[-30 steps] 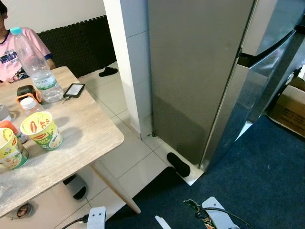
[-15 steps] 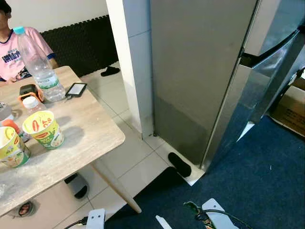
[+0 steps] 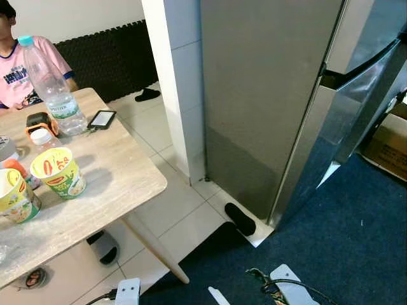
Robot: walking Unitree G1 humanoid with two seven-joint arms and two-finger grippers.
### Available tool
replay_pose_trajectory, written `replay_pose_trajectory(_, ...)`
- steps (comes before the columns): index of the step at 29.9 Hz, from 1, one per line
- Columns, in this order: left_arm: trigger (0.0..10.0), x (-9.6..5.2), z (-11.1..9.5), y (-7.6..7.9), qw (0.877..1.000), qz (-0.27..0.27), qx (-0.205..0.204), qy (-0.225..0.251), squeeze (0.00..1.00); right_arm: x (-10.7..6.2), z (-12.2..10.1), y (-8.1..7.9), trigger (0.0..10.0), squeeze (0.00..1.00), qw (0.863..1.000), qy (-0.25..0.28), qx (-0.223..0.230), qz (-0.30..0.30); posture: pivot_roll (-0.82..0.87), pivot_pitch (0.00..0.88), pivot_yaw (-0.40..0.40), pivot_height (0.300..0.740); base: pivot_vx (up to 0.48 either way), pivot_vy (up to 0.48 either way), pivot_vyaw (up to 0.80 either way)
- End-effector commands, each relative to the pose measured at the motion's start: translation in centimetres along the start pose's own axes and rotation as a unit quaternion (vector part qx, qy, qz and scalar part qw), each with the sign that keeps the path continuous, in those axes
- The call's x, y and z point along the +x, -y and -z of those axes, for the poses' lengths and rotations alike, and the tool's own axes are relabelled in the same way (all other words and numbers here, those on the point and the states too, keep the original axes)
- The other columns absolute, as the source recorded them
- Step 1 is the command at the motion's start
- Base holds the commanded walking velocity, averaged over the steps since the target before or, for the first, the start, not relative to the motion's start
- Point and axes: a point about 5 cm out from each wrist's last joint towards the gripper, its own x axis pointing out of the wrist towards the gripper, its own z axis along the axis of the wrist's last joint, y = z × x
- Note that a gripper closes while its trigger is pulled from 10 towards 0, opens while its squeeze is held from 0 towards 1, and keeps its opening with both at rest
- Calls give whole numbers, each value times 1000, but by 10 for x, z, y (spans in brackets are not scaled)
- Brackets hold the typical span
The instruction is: Restocking fridge
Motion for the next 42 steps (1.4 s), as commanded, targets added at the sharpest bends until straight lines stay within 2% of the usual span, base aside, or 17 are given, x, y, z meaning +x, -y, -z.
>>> replay_pose_trajectory(1,10000,-1,4,-1,1000,-4,7,-7,0,0,-3,1,10000,0,1000,10,-3,2,4,0,27,740,0,0,0)
replay_pose_trajectory(23,10000,-1,1,-6,1000,-5,9,-7,0,0,0,-1,10000,0,1000,9,-2,2,2,0,27,740,0,0,0)
replay_pose_trajectory(31,10000,-1,-6,-10,1000,-9,7,0,0,0,1,-2,10000,0,1000,8,-1,2,4,0,28,740,0,0,0)
replay_pose_trajectory(42,10000,-1,-4,-8,1000,-7,6,-1,0,0,-1,-2,10000,0,1000,10,-1,2,5,0,28,740,0,0,0)
